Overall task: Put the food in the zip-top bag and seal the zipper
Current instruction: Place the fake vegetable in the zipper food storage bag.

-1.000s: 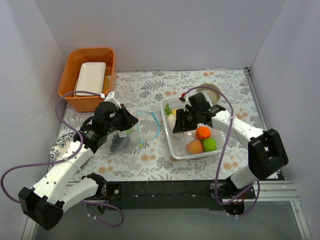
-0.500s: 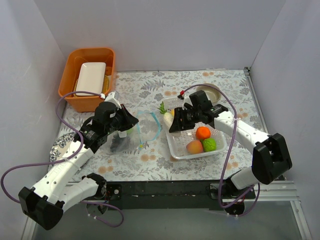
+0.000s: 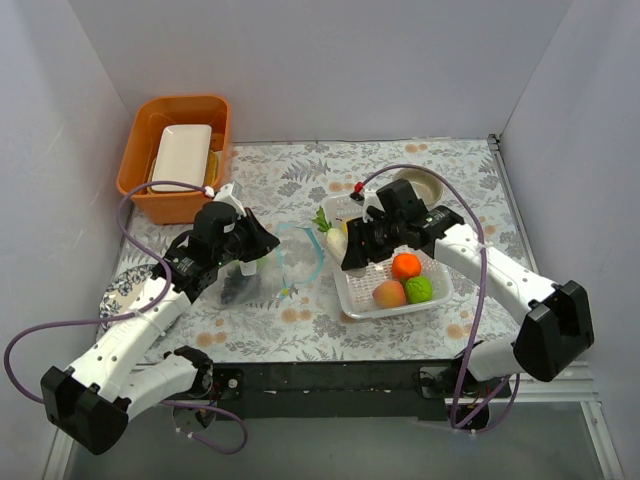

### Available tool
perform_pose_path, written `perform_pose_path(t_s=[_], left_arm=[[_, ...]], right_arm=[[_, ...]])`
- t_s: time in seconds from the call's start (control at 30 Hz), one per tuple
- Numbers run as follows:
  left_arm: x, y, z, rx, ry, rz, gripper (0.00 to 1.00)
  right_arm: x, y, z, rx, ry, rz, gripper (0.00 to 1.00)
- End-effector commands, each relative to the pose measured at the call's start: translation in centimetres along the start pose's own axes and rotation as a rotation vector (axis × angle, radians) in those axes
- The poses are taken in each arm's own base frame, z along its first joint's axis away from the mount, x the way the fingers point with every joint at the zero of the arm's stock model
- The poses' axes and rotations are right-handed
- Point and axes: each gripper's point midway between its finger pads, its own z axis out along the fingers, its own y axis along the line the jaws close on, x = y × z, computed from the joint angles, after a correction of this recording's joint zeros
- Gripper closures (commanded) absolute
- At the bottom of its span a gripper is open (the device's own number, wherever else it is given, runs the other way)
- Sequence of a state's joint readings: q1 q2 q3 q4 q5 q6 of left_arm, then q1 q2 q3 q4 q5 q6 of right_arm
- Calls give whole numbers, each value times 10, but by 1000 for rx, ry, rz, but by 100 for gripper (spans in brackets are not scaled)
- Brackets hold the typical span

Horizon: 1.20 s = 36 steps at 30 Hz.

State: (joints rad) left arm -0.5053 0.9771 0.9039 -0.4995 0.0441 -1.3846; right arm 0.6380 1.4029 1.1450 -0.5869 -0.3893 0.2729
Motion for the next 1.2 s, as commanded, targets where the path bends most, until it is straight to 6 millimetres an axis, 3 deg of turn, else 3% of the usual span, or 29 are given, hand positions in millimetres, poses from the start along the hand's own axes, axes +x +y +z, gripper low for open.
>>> perform_pose_path(t_s=[0.0,0.13,0.23,0.37,0.73,0.83,0.87,0.93,1.17], left_arm=[[-6,-10,-4,33,-6,-7,100],[-7,-8,-2,22,-7,-5,100],[-8,-12,-2,35,-6,-3,100],[-7,-12,-1,36,3,-2,100],[-1,-11,4,40,28,5,100],[3,-9,4,41,40,10,100],[5,-8,5,40,48,13,100],[8,-8,5,45,58,16,100],[16,-7,5,59,86,5,100]], right_arm=[[-9,4,-33,61,-101,-59,89],[-1,22,-35,-43,-82,-67,89],[11,29,-28,-74,8,-74,96],[25,30,-21,-64,96,-97,99],[36,38,2,-62,232,-166,99],[31,40,10,-64,250,-192,99],[21,41,9,-54,236,-217,98],[20,33,16,-19,279,-214,99],[-1,45,40,-77,290,-231,98]])
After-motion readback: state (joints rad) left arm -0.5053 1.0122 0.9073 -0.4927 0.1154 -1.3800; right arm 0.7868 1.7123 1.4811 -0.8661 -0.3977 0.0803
